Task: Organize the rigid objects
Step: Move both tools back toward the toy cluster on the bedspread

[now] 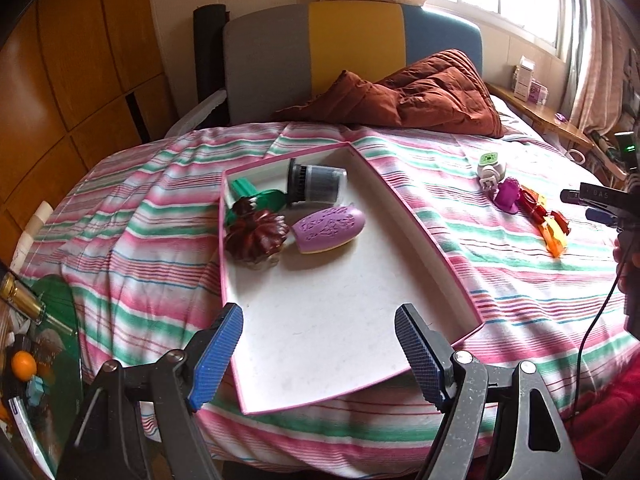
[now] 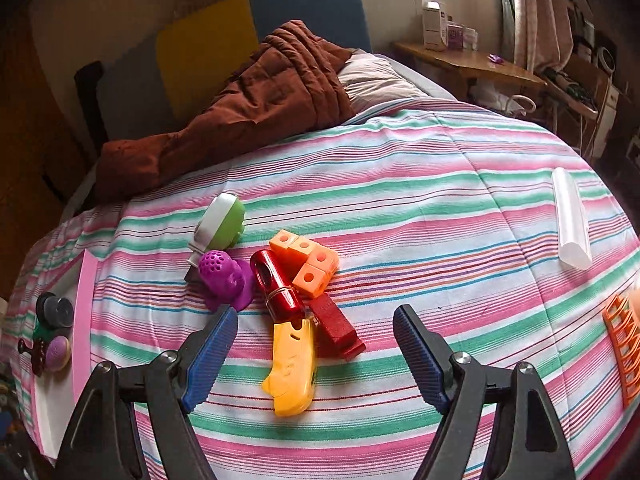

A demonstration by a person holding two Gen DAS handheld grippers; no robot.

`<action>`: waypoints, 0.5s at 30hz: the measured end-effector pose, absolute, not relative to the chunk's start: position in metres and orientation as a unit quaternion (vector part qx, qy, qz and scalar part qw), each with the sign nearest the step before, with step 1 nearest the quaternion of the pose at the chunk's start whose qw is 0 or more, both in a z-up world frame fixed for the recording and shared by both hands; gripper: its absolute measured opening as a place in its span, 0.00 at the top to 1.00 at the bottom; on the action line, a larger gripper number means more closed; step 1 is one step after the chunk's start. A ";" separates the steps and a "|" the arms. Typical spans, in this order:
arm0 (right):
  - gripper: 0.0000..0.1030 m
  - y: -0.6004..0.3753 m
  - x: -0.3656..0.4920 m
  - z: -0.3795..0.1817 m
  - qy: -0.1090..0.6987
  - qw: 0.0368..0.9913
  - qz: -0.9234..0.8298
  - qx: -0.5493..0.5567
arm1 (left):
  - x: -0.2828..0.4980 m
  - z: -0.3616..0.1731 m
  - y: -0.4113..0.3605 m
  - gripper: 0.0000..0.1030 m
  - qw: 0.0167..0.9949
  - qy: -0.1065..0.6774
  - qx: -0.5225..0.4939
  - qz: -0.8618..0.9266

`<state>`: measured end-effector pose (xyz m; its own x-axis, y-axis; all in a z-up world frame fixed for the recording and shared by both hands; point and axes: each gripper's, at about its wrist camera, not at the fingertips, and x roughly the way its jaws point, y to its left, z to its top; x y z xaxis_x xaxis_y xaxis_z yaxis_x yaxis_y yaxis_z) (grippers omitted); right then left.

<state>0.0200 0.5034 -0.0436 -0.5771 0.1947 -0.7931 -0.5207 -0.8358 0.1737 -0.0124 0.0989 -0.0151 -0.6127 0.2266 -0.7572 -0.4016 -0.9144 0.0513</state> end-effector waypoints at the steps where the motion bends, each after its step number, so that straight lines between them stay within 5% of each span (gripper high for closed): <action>1: 0.21 0.505 0.020 -0.045 0.198 0.212 0.863 -0.415 | -0.014 -0.014 0.104 0.23 0.181 0.110 -0.403 0.890; 15: 0.21 0.535 0.035 -0.060 0.280 0.262 0.818 -0.429 | -0.030 -0.004 0.191 0.23 0.262 0.131 -0.397 0.869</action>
